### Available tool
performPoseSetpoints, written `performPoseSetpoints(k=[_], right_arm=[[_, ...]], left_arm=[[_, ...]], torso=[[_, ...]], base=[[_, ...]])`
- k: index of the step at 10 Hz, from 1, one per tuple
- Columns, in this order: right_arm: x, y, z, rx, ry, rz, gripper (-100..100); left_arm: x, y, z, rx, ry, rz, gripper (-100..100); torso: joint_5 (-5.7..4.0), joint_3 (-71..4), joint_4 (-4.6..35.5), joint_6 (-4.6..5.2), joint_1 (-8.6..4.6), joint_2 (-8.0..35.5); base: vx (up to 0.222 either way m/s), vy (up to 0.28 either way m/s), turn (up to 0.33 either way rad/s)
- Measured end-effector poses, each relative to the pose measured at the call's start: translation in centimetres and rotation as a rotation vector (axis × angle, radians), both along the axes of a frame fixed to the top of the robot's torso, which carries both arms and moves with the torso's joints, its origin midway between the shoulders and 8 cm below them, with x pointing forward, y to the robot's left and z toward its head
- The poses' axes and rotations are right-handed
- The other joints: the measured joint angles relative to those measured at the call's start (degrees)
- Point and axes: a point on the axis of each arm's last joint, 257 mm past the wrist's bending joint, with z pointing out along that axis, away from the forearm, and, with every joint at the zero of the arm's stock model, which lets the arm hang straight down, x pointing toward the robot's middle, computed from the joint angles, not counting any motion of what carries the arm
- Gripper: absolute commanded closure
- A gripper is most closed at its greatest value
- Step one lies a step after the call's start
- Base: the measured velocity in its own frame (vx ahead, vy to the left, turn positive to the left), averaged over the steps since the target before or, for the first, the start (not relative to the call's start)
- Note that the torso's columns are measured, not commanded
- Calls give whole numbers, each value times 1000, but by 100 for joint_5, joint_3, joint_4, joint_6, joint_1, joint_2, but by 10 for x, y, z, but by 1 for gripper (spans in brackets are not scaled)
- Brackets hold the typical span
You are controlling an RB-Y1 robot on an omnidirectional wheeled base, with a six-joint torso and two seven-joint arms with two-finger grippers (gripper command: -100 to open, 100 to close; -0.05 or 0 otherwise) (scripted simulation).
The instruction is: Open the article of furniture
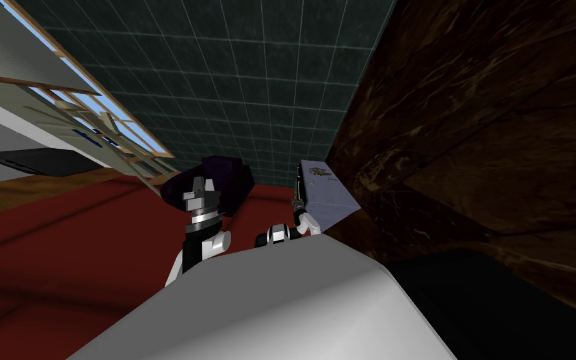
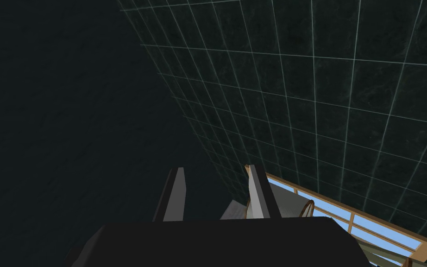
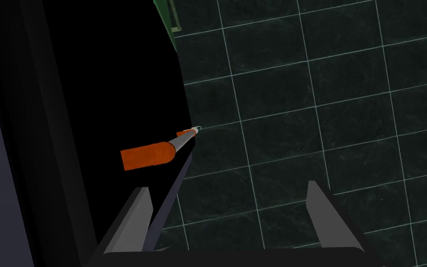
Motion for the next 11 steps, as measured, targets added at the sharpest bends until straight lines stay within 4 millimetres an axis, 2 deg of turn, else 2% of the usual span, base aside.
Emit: performPoseSetpoints(k=[5,7,11], right_arm=[[-12,-20,-27,-212,62,-21,-100],[-15,-24,-29,-269,73,-28,-100],[-29,-44,-38,-441,101,-43,-100]], left_arm=[[0,0,0,0,0,0,0],[0,0,0,0,0,0,0],[0,0,0,0,0,0,0]], torso=[[-23,-32,-32,-11,-50,-82],[-17,-24,-36,2,-49,-59],[-20,-9,-42,39,-69,-26]], base=[[9,-7,64],[-7,-7,61],[26,11,84]])
